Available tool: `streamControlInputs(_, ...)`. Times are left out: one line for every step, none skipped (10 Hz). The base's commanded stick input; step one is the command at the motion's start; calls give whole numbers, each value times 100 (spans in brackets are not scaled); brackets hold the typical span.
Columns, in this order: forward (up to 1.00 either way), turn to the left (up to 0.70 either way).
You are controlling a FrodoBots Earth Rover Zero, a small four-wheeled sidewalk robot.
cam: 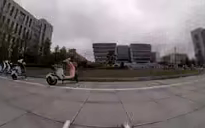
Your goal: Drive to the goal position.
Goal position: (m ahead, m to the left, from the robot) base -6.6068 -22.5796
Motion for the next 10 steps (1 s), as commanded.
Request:
streamControlInputs(0, -76)
streamControlInputs(0, -76)
streamControlInputs(0, -76)
streamControlInputs(0, -76)
streamControlInputs(0, -76)
streamControlInputs(0, -76)
streamControlInputs(0, -76)
streamControlInputs(0, -76)
streamControlInputs(0, -75)
streamControlInputs(0, -76)
